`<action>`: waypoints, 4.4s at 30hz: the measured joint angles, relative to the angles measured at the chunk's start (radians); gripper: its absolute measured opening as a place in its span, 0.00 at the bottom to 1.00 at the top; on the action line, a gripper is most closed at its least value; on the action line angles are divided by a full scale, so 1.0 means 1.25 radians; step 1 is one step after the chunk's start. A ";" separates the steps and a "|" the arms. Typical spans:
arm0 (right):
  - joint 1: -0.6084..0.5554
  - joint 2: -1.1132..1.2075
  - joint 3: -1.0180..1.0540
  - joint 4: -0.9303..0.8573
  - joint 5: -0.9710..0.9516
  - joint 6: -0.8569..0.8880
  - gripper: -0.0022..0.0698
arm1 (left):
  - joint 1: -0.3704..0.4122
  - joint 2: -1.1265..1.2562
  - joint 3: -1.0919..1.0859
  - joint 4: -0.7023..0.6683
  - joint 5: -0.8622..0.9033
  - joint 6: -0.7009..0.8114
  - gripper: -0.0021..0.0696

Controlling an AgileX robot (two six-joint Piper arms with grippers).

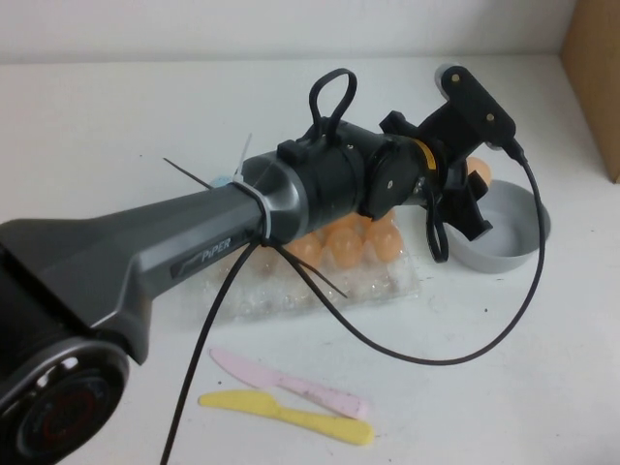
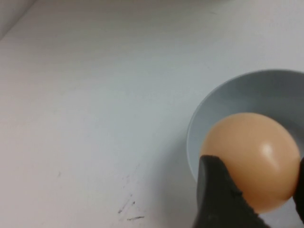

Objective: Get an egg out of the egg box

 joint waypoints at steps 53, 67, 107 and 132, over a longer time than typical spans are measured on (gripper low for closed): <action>0.006 0.000 0.000 0.002 0.000 0.000 0.01 | -0.008 0.042 -0.003 -0.014 0.003 -0.007 0.65; 0.006 0.000 0.000 0.002 0.000 0.000 0.01 | 0.073 -0.208 0.106 0.187 0.165 -0.140 0.06; 0.006 0.000 0.000 0.002 0.000 0.000 0.01 | 0.551 -1.371 1.323 0.002 -0.177 -0.268 0.03; 0.006 0.000 0.000 0.002 0.000 0.000 0.01 | 0.551 -1.685 1.395 0.002 -0.069 -0.268 0.02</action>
